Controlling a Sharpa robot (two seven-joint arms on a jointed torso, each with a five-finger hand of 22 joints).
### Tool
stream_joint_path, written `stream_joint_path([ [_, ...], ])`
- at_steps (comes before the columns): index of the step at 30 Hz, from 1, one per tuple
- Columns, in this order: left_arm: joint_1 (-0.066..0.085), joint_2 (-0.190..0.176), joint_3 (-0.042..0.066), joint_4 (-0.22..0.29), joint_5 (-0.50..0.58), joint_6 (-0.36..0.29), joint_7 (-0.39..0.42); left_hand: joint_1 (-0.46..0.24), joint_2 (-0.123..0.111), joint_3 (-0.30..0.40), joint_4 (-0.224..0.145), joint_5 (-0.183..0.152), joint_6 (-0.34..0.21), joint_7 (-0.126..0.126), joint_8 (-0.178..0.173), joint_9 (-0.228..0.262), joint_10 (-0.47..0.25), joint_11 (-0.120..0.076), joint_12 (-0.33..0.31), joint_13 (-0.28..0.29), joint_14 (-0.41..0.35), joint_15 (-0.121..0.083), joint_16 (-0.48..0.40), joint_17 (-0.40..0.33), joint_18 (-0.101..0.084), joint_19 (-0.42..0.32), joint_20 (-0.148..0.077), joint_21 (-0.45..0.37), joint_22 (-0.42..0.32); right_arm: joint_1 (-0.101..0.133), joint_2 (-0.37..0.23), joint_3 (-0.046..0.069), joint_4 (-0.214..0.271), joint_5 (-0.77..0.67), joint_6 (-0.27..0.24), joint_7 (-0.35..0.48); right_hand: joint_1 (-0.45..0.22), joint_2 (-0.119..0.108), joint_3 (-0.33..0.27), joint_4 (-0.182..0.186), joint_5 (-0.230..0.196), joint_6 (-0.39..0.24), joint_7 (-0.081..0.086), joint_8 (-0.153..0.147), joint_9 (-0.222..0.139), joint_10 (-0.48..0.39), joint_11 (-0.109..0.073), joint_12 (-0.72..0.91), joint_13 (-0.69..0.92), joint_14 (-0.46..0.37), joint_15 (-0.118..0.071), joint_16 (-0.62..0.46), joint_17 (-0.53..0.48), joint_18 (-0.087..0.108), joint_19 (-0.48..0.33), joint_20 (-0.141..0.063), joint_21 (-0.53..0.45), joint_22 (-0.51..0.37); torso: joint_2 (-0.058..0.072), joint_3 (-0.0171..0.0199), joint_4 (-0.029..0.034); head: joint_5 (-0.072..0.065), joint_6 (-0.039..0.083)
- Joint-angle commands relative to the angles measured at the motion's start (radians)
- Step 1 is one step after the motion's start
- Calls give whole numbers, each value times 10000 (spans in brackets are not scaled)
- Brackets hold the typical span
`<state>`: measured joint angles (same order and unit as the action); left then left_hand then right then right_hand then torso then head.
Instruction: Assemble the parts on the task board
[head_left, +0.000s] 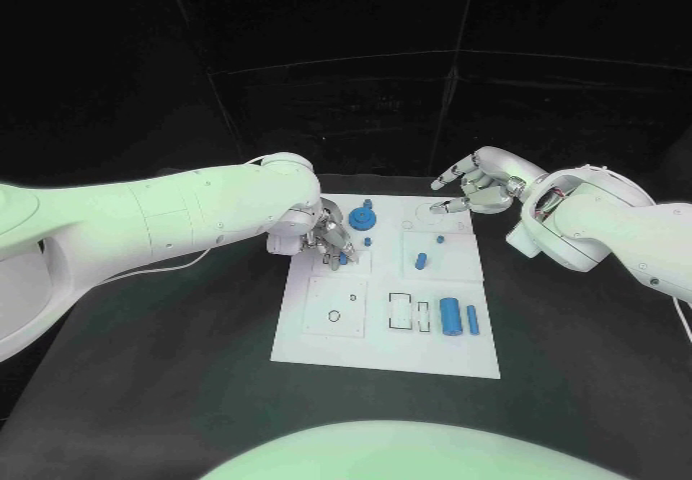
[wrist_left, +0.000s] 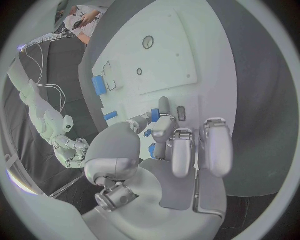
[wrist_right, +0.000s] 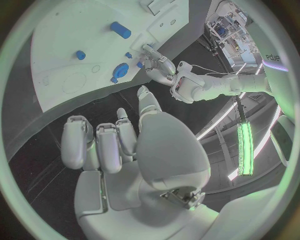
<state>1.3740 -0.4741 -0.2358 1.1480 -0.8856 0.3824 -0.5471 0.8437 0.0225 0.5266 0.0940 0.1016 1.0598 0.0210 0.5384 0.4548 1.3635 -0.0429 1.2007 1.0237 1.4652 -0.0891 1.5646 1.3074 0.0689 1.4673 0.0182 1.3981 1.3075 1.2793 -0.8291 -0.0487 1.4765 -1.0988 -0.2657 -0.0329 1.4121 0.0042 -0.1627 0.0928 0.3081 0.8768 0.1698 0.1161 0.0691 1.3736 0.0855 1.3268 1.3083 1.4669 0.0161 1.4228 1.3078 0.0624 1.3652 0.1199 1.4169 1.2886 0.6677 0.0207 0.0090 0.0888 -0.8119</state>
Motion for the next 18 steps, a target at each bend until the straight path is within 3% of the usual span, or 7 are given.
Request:
stream_joint_path([
  [1, 5, 12, 0, -43, 8, 90, -68, -149, 17, -192, 104, -53, 13, 43, -46, -29, 4, 4, -4, 8, 1056, -65, 62, 2634, -177, 231, -32, 44, 357, 20, -12, 7, 31, -38, -8, 35, 3, 94, -61, 13, 57, 43, 18, 36, -5, -28, -21, -54, -30, 487, -90, -51, 72, 71, -75, -15, -73, -40, -5, -5, -3, -2, 15],
  [16, 4, -59, 0, -37, 12, -86, -51, -353, -276, -1890, 816, -83, 76, 8, -33, -167, 15, -20, -37, 30, 1056, -97, 62, 2634, -180, 235, -57, 34, 396, 20, -25, 7, 31, -38, -19, 40, -11, 85, -93, 26, 43, 25, 22, 30, -10, -49, -19, -75, -51, 478, -89, -75, 40, 77, -96, -17, -93, -69, 1, -7, 2, -10, 13],
  [18, 5, -103, 1, 30, 17, -127, -47, -332, -395, -2235, 907, -91, 82, 7, -25, -184, 19, -27, -40, 37, 1056, -96, 62, 2634, -180, 236, -63, 33, 403, 20, -24, 7, 27, -38, -20, 41, -13, 84, -98, 28, 41, 22, 22, 29, -10, -53, -18, -79, -55, 476, -89, -78, 36, 78, -100, -17, -96, -74, -1, -12, 1, -24, 23],
])
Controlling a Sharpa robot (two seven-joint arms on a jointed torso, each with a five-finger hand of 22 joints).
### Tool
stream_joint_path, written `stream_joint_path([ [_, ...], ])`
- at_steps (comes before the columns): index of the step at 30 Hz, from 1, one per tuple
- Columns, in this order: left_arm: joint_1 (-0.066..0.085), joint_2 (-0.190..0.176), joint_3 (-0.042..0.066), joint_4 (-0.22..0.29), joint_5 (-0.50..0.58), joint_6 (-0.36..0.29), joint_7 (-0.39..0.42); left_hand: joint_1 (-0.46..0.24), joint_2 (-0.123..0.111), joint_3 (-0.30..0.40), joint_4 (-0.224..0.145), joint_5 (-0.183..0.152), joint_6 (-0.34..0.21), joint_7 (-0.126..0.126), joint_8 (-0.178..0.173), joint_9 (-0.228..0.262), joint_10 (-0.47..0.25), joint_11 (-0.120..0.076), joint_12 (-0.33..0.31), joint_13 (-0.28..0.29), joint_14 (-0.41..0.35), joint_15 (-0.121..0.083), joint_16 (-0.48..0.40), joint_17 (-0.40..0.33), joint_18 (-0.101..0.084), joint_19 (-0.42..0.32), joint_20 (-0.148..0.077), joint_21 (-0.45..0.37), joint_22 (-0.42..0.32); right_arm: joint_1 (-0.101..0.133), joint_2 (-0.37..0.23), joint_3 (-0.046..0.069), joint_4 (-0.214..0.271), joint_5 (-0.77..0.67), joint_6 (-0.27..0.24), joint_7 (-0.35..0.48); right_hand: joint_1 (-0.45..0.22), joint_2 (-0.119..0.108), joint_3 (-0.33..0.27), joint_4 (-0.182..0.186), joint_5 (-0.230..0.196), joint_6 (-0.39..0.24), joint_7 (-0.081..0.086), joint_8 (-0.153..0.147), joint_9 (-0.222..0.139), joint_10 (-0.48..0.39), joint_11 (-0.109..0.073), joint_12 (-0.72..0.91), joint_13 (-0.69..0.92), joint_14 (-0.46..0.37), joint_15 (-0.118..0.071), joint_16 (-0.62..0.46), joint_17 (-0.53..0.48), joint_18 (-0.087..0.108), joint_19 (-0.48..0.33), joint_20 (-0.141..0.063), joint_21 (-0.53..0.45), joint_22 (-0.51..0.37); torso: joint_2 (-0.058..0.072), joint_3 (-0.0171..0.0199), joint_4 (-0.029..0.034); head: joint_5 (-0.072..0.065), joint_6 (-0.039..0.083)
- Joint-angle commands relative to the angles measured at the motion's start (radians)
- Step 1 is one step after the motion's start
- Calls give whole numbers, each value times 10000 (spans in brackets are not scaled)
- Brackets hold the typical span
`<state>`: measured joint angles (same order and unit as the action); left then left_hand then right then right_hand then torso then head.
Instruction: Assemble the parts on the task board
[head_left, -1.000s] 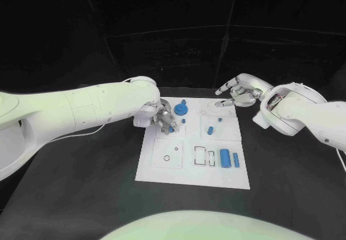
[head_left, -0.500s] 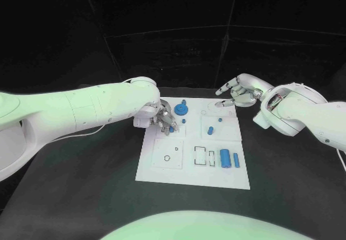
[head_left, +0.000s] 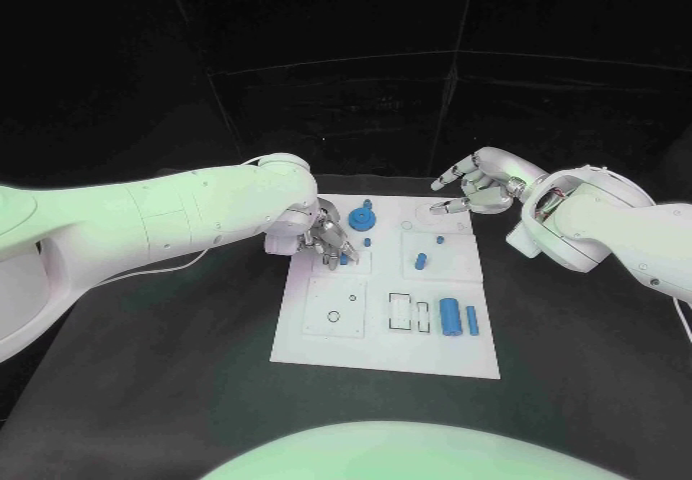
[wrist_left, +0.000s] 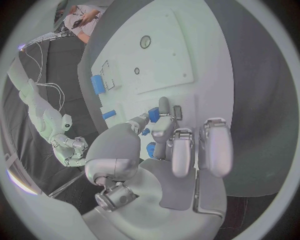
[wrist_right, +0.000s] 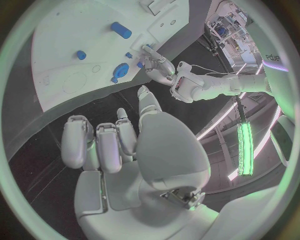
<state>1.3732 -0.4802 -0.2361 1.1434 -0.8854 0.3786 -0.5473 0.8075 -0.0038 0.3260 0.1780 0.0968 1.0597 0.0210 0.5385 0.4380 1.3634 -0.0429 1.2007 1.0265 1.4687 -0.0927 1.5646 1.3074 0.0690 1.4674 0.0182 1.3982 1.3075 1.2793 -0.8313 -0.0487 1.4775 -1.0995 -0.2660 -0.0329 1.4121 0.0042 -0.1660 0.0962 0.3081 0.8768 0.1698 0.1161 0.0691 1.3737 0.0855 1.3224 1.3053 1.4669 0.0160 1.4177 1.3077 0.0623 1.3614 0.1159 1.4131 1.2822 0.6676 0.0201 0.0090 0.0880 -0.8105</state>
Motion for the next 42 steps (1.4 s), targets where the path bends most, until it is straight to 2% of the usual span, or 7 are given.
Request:
stream_joint_path([
  [1, 14, -72, 4, 121, 19, -122, -43, 57, -188, -402, 113, -44, 84, 3, -21, -24, 21, -28, -42, 11, 1021, -63, 62, 2634, -180, 235, -65, 27, 401, 20, -2, 6, 15, -31, -18, 41, -13, 84, -65, -5, 41, 23, 22, 29, -10, -53, -19, -35, -25, 476, -89, -28, 38, 79, -61, 23, -58, -10, -1, -7, 3, -11, 3],
  [8, 139, -422, 36, 528, 5, -379, -30, 306, -370, -1330, 414, -447, 74, 9, 6, -74, 7, -27, -83, -18, 1021, -64, 62, 2634, -167, 221, -69, -22, 368, 20, -4, 6, -17, -31, -5, 53, -17, 83, -73, -1, 39, 19, 22, 28, -11, -60, -18, -42, -33, 475, -89, -32, 32, 81, -69, 23, -64, -21, -10, -2, 16, -19, 48],
  [11, 300, -651, 168, 723, -144, -525, -21, 392, -453, -1606, 494, -477, 27, 20, -6, -93, -77, -21, -219, -194, 1021, -67, 62, 2634, -117, 143, -75, -198, 152, 20, -10, 6, -32, -31, 8, 55, -32, 71, -102, 11, 41, 8, 24, 26, -14, -76, -16, -59, -50, 465, -88, -58, -3, 95, -113, 22, -101, -81, -11, 0, 8, -17, 87],
  [21, 1063, -1259, 397, 1093, -353, -324, 24, 2346, -146, -1890, -220, -421, -1303, 567, -779, -501, -1866, 432, -2529, -3121, 1021, 247, 62, 2634, 110, -314, 148, -1206, -981, 20, -12, 5, -72, -45, 49, 18, -52, 62, -133, 27, 42, -2, 27, 24, -16, -84, -14, -65, -57, 460, -86, -72, -19, 100, -129, 23, -116, -101, -7, 6, 5, -33, 219],
  [25, 1195, -1236, 404, 802, -532, -255, 51, 2819, -28, -1745, -471, -433, -1481, 681, -846, -566, -2058, 539, -2685, -3348, 1021, 352, 62, 2634, 128, -346, 261, -1284, -1044, 19, 0, 5, -79, -62, 79, -2, -57, 61, -143, 32, 45, -6, 28, 23, -16, -84, -13, -65, -56, 453, -86, -90, -47, 102, -137, 23, -124, -112, -2, 5, 13, -15, 256],
  [31, 1128, -893, 374, 101, -890, -192, 78, 2502, -37, -1946, -123, -437, -1522, 644, -415, -321, -1881, 518, -2259, -2996, 1021, 352, 62, 2634, 104, -266, 312, -1140, -848, 19, 25, 5, -87, -77, 103, -16, -56, 63, -146, 34, 50, -7, 27, 24, -16, -110, -13, -98, -91, 443, -86, -116, -88, 109, -160, 23, -142, -144, 8, -9, 5, 27, 286],
  [42, 538, -160, 330, -1021, -1130, -451, 155, 2284, -157, -2384, 381, -447, -2186, 743, -164, -143, -1860, 607, -1959, -2897, 1021, 414, 62, 2634, 46, -150, 358, -913, -556, 16, 80, 5, -107, -88, 98, -5, -55, 71, -153, 40, 65, -8, 27, 26, -16, -124, -14, -114, -108, 438, -86, -129, -103, 114, -173, 23, -155, -162, 10, -3, -22, 51, 303],
])
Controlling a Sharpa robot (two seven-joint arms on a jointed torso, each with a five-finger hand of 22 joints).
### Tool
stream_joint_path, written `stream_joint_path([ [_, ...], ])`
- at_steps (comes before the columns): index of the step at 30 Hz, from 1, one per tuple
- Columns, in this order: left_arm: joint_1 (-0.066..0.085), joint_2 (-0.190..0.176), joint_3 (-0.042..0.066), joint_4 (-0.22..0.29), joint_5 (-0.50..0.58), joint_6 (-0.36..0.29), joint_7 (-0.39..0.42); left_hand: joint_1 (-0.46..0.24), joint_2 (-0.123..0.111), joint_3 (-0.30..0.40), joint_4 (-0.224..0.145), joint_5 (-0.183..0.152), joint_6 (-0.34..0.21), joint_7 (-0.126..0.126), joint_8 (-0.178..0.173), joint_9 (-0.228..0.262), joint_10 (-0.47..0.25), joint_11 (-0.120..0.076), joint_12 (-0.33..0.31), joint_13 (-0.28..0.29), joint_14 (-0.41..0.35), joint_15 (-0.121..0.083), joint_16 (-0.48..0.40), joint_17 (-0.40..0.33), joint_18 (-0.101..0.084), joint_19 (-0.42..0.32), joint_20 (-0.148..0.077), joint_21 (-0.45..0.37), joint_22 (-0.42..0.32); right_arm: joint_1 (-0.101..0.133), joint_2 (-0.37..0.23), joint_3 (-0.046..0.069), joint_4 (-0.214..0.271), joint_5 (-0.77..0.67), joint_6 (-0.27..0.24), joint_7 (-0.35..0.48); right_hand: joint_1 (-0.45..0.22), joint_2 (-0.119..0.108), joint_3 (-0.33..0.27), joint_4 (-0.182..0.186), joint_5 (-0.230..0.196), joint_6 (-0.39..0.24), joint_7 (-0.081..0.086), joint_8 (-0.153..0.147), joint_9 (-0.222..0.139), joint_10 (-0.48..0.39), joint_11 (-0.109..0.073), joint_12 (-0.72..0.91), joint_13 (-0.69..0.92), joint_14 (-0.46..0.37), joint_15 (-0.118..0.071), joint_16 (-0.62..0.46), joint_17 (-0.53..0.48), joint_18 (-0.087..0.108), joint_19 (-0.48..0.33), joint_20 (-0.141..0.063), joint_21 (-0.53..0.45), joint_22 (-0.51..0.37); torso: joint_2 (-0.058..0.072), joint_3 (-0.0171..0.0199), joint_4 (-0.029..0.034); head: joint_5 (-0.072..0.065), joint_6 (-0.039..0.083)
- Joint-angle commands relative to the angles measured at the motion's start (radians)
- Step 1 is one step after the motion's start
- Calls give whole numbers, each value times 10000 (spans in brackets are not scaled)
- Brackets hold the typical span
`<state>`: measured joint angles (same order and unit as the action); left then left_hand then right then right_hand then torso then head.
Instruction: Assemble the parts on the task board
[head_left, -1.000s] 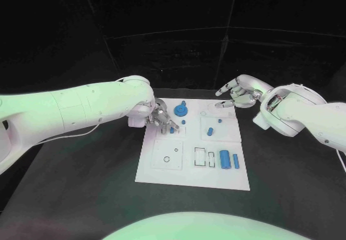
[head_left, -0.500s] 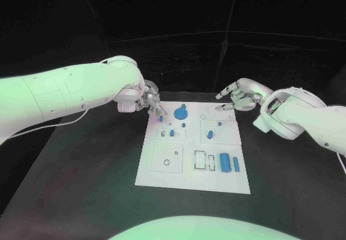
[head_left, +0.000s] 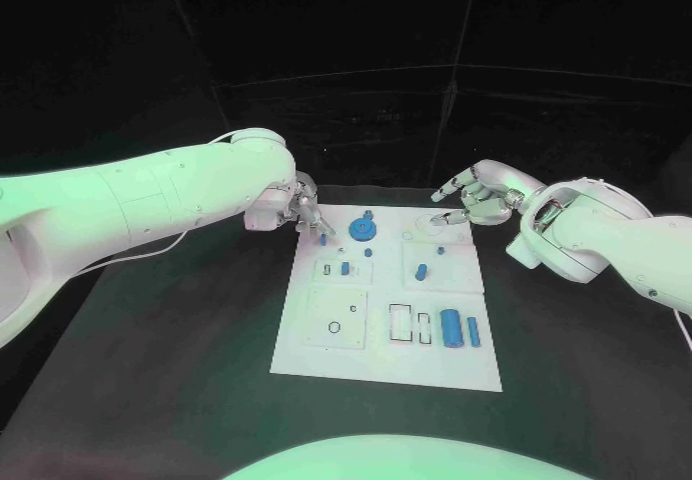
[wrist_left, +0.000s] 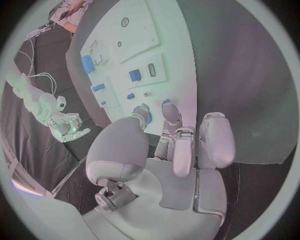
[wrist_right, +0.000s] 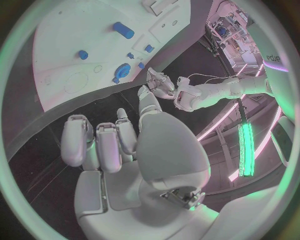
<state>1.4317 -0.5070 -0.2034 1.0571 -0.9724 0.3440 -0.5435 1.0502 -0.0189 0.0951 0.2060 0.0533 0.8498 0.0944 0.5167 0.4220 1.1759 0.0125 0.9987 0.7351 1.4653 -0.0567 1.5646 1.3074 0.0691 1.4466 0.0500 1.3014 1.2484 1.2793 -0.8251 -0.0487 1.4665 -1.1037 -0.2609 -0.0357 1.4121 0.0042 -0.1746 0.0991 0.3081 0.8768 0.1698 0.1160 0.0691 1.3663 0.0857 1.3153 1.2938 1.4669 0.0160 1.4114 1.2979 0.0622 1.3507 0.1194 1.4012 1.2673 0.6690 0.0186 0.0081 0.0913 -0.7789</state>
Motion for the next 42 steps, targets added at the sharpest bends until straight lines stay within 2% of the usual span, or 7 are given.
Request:
stream_joint_path([
  [1, -88, 171, 3, -247, -275, -145, 123, -183, -30, -155, 164, -12, -109, 12, 75, 27, 17, 54, 81, 19, 1055, 58, 62, 2634, 43, 63, 44, 67, 51, 16, 22, 6, 2, -46, 35, 28, -54, 77, -71, 14, 73, -7, 26, 28, -16, -50, -16, -42, 8, 438, -86, -66, -4, 115, -70, -12, -40, -18, -4, 13, -13, 18, -14],
  [7, -193, 347, 1, -570, -428, -261, 143, -262, -47, -491, 427, -8, -162, 8, 186, 67, 48, 51, 186, 47, 1055, 62, 62, 2634, 26, 98, 53, 142, 150, 16, 32, 6, 4, -47, -1, 43, -54, 77, -71, 14, 74, -7, 26, 28, -16, -50, -16, -43, 8, 438, -86, -66, -5, 115, -70, -12, -40, -18, -9, 20, 4, 12, -19],
  [13, -243, 432, 3, -731, -517, -386, 159, -258, -28, -612, 518, -7, -160, 0, 232, 81, 75, 45, 238, 76, 1055, 59, 62, 2634, 15, 118, 53, 188, 208, 15, 43, 6, 1, -47, -23, 54, -59, 81, -77, 20, 81, -7, 26, 29, -15, -54, -16, -48, 3, 435, -86, -76, -18, 116, -73, -12, -43, -22, -9, 23, 9, 7, -17],
  [18, -265, 527, 5, -846, -538, -374, 157, -142, 80, -657, 557, -3, -123, -18, 295, 101, 107, 30, 286, 93, 1055, 50, 62, 2634, 8, 133, 49, 221, 251, 15, 66, 6, -6, -47, -24, 60, -59, 81, -77, 20, 81, -7, 26, 29, -15, -54, -16, -48, 3, 435, -86, -76, -18, 116, -73, -12, -43, -22, -11, 20, -3, 7, -12],
  [27, -362, 762, 7, -1210, -546, -122, 135, 395, 284, -674, 415, 0, -81, -50, 411, 129, 113, 2, 327, 42, 1055, 28, 62, 2634, -6, 153, 32, 277, 333, 15, 87, 6, -11, -47, -15, 57, -63, 88, -85, 28, 92, -6, 25, 32, -15, -52, -16, -45, 7, 435, -86, -74, -10, 117, -74, -12, -46, -25, -5, 24, 10, 10, -19],
  [42, -467, 970, 11, -1528, -546, 43, 131, 647, 370, -662, 313, -4, -11, -73, 469, 138, 131, -18, 349, 19, 1055, 16, 62, 2634, -16, 164, 24, 313, 387, 15, 125, 6, -20, -47, 1, 57, -63, 88, -85, 28, 92, -6, 25, 32, -15, -52, -16, -45, 7, 435, -86, -74, -10, 117, -74, -12, -46, -25, -13, 20, 12, -1, -57],
])
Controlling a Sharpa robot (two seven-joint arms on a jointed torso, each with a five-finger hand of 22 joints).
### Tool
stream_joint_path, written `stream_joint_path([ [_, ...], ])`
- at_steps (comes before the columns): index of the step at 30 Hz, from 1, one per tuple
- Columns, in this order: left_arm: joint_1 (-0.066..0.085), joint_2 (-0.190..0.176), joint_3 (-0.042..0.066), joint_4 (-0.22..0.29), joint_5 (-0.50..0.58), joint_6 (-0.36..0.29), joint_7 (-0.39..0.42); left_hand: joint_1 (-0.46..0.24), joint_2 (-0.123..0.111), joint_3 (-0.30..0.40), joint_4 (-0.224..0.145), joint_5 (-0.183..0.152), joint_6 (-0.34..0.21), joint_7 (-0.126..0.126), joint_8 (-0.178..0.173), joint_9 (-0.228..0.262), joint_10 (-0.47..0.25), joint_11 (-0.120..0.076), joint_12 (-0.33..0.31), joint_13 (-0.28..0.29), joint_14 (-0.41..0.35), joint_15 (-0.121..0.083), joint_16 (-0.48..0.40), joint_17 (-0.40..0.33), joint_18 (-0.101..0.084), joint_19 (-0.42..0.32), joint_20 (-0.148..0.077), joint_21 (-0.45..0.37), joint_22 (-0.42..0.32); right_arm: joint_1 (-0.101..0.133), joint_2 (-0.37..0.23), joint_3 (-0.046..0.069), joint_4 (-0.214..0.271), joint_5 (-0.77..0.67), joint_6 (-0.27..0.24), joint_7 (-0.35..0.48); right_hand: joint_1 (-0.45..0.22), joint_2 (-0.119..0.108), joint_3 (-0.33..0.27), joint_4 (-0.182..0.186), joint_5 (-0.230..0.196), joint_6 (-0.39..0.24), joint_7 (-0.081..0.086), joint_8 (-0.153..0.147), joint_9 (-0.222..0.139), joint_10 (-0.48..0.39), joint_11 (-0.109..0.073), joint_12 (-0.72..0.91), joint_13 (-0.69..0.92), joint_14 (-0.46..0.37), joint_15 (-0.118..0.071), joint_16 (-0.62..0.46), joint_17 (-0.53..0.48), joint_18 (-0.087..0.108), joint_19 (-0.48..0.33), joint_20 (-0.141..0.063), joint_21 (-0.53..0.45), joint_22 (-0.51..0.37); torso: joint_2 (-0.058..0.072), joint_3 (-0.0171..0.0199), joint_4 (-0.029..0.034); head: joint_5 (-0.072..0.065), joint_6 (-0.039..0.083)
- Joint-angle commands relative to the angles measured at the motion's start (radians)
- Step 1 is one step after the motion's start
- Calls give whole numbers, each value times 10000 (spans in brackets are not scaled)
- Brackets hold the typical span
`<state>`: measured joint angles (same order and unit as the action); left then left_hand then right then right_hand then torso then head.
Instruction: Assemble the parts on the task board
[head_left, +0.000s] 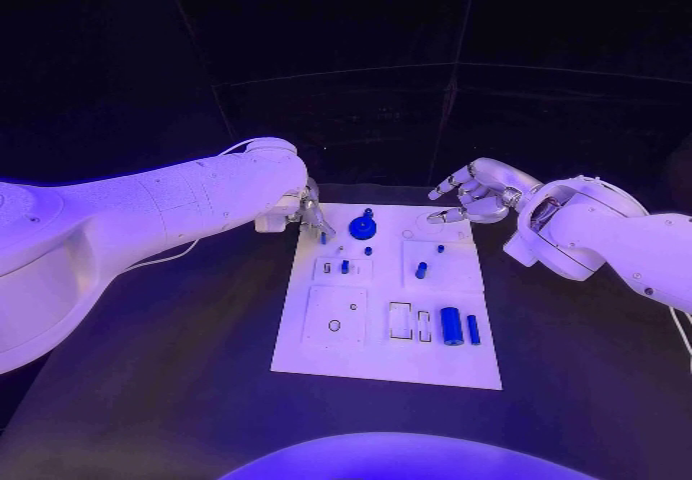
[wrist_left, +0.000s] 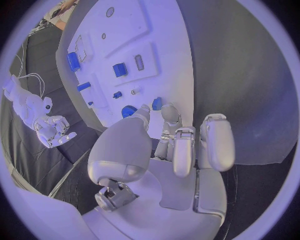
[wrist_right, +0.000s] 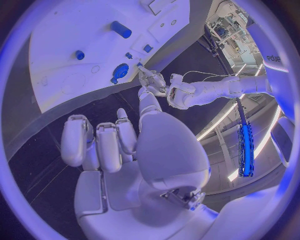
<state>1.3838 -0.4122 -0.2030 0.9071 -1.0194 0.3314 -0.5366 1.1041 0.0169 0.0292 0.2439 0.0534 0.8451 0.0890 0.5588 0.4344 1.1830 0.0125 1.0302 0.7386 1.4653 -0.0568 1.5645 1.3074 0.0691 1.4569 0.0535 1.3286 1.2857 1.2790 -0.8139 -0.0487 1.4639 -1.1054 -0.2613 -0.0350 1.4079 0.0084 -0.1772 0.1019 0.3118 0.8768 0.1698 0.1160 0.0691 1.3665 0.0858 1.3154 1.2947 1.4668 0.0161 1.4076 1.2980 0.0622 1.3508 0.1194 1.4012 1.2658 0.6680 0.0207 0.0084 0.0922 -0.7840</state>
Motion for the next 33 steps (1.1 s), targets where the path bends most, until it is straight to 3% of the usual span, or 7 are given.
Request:
stream_joint_path([
  [1, 8, 31, 7, -38, -76, 159, 65, 120, 15, -3, -72, -5, 39, -20, 50, 14, 61, -19, 35, -19, 1055, 17, 62, 2634, -15, 61, -11, 39, 12, 17, 16, 6, 5, -30, 5, 52, -22, 47, -59, 0, 55, -6, 25, 32, -15, -53, -17, -46, -3, 436, -87, -36, -11, 117, -75, -12, -46, -10, -1, 1, 14, -12, -5],
  [4, 4, 43, 8, -49, -74, 97, 76, 204, 65, 17, -108, -5, 56, -26, 62, 14, 65, -25, 38, -28, 1055, 11, 62, 2634, -15, 59, -15, 39, 15, 17, 26, 6, 0, -30, 6, 56, -22, 47, -59, 0, 55, -6, 25, 32, -15, -53, -17, -46, -3, 436, -87, -36, -11, 117, -75, -12, -46, -10, -4, 0, 13, -16, -14],
  [8, 0, 51, 9, -68, 89, -32, 132, 486, 482, 217, -180, -14, 98, -46, 90, 12, 85, -45, 54, -49, 1055, -5, 62, 2634, -12, 52, -29, 32, 18, 17, 33, 6, 5, -30, 26, 49, -18, 56, -69, 6, 66, 0, 23, 38, -13, -49, -19, -41, 2, 434, -88, -43, -17, 117, -76, -13, -50, -12, -1, 1, 9, -11, -30],
  [11, -2, 53, 9, -86, 232, -70, 183, 723, 653, 303, -303, -35, 118, -58, 114, 19, 88, -56, 51, -74, 1055, -16, 62, 2634, -13, 49, -40, 32, 26, 17, 35, 6, 11, -30, 45, 42, -16, 59, -69, 6, 68, 1, 23, 40, -13, -51, -19, -44, -1, 435, -88, -39, -11, 116, -73, -13, -48, -8, -5, -4, 5, -20, -46],
  [20, -24, 77, 10, -101, 367, -2, 344, 1290, 854, 442, -693, -40, 188, -122, 177, 43, 151, -112, 86, -63, 1055, -48, 62, 2634, -20, 52, -65, 52, 68, 17, 44, 6, -5, -31, 61, 34, -14, 62, -69, 6, 69, 2, 23, 41, -13, -52, -20, -45, -3, 436, -88, -37, -7, 115, -70, -13, -46, -5, -8, -1, 13, -8, -79],
  [25, -33, 78, 10, -96, 482, 35, 414, 1966, 1112, 839, -1199, -40, 276, -233, 264, 88, 229, -206, 125, -7, 1055, -109, 62, 2634, -23, 58, -107, 68, 100, 17, 45, 6, -12, -31, 67, 30, 0, 76, -68, 5, 78, 9, 20, 46, -11, -40, -22, -31, 12, 436, -90, -40, -8, 116, -72, -14, -50, -8, -9, 2, 9, -2, -95],
  [33, -37, 27, 10, -83, 659, -134, 450, 2523, 1130, 1406, -1812, -43, 324, -327, 455, 292, 397, -291, 143, 60, 1055, -182, 62, 2634, -26, 57, -186, 63, 115, 18, 30, 6, -10, -31, 76, 26, 0, 76, -68, 5, 78, 9, 20, 46, -11, -40, -22, -31, 12, 436, -90, -40, -8, 116, -72, -14, -50, -8, -5, 6, 17, -14, -109],
])
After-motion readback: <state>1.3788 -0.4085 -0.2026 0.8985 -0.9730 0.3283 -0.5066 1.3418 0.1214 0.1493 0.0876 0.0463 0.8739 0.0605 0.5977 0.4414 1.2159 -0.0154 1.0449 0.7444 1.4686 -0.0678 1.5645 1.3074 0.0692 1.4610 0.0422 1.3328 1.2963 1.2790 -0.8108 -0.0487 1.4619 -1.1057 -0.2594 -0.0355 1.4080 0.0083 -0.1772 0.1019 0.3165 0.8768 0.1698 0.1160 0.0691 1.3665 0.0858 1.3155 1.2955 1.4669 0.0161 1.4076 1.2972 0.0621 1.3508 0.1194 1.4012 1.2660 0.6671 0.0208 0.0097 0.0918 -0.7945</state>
